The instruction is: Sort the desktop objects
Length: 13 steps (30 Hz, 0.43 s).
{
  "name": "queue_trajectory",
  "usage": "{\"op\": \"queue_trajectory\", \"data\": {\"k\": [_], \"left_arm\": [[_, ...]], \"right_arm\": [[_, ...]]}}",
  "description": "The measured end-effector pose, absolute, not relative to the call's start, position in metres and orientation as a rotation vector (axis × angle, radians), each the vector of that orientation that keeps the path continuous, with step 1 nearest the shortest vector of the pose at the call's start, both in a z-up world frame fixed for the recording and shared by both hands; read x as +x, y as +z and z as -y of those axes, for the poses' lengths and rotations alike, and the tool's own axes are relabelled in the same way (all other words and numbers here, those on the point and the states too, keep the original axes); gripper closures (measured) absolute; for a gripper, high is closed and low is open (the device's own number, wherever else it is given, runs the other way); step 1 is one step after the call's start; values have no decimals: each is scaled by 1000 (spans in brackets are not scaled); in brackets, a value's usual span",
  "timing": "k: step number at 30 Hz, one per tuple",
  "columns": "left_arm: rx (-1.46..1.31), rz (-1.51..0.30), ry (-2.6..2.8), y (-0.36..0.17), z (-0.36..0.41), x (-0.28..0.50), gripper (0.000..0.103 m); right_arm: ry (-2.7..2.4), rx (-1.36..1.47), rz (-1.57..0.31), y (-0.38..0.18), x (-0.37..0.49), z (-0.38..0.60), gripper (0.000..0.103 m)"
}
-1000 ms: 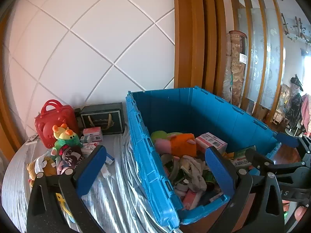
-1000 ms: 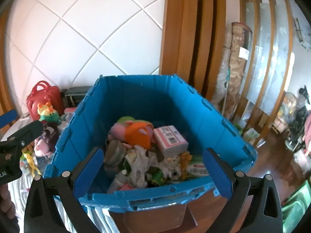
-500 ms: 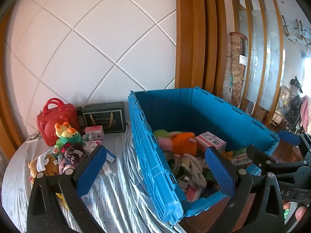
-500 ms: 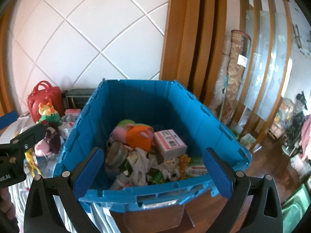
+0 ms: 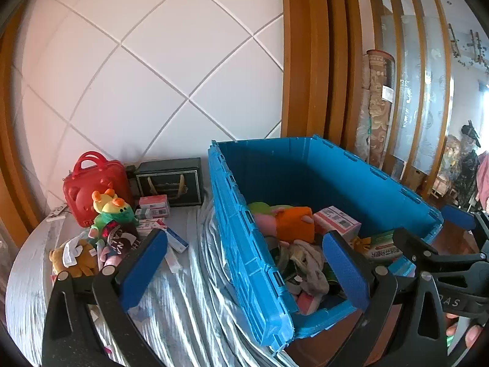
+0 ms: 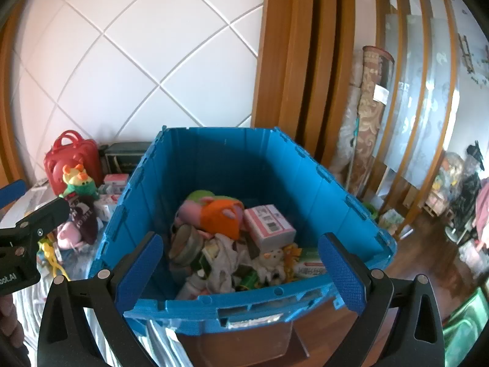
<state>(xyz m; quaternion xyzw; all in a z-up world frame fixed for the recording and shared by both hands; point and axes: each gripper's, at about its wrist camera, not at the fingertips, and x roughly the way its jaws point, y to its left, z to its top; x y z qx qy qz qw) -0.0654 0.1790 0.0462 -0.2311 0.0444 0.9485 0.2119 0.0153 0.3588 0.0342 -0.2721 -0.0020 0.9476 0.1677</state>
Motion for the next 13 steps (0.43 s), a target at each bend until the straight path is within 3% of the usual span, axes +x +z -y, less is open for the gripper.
{"op": "queue_trajectory", "data": {"k": [13], "left_arm": [[-633,-133,2628,48,-182,-66,0]], "right_arm": [[2692,-780,-9,33,12,-364,0]]}}
